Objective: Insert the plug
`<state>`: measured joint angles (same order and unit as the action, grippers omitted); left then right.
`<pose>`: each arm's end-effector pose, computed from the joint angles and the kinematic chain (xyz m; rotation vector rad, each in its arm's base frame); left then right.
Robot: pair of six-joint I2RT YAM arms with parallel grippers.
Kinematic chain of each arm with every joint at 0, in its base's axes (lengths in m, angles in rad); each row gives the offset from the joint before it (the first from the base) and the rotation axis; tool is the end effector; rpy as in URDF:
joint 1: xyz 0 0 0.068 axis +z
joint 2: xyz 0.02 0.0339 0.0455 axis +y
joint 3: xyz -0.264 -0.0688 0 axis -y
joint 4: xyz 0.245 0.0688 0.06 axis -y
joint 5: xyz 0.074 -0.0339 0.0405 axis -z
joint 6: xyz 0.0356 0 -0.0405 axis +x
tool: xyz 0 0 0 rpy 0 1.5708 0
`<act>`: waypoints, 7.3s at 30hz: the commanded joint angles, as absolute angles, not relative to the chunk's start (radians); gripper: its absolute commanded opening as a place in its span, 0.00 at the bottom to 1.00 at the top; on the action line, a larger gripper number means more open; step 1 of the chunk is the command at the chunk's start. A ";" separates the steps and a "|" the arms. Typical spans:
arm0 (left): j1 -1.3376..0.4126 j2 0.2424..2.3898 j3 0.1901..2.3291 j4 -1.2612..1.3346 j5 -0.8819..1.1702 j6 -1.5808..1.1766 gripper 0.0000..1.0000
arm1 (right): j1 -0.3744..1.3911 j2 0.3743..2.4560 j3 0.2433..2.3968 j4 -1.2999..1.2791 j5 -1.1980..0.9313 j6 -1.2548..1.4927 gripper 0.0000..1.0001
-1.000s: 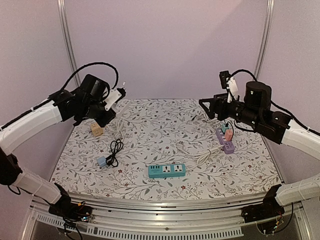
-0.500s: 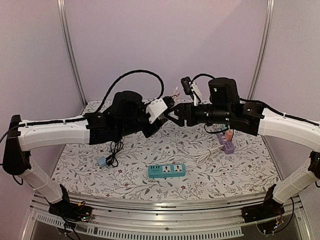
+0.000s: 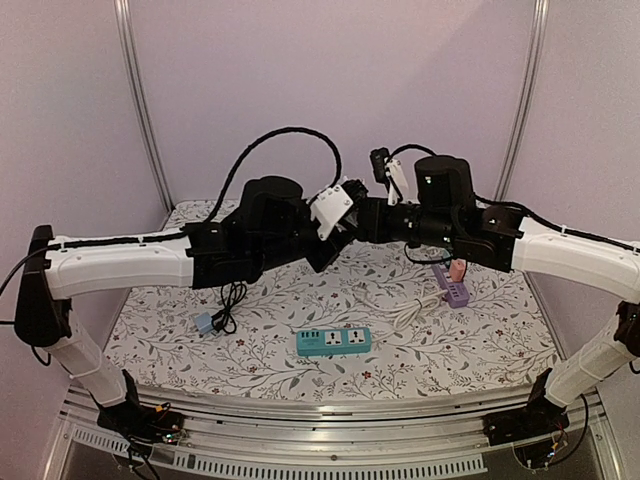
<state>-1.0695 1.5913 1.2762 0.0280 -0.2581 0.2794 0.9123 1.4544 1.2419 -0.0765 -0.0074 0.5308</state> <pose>0.1910 -0.3297 0.3279 1.0156 1.5577 -0.3107 0.2118 0.2742 0.3515 -0.3817 1.9476 0.9834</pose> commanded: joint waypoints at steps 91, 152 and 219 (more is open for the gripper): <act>-0.924 1.790 0.927 0.331 0.009 0.398 0.22 | 0.797 1.696 0.876 0.049 -0.651 -0.615 0.00; -0.874 1.266 0.600 0.120 -0.201 0.327 0.71 | 0.912 2.021 1.002 -0.159 -0.398 -0.569 0.00; -0.356 1.733 1.012 -0.915 -0.072 0.383 0.84 | 0.795 1.443 0.861 0.045 -0.500 -0.454 0.99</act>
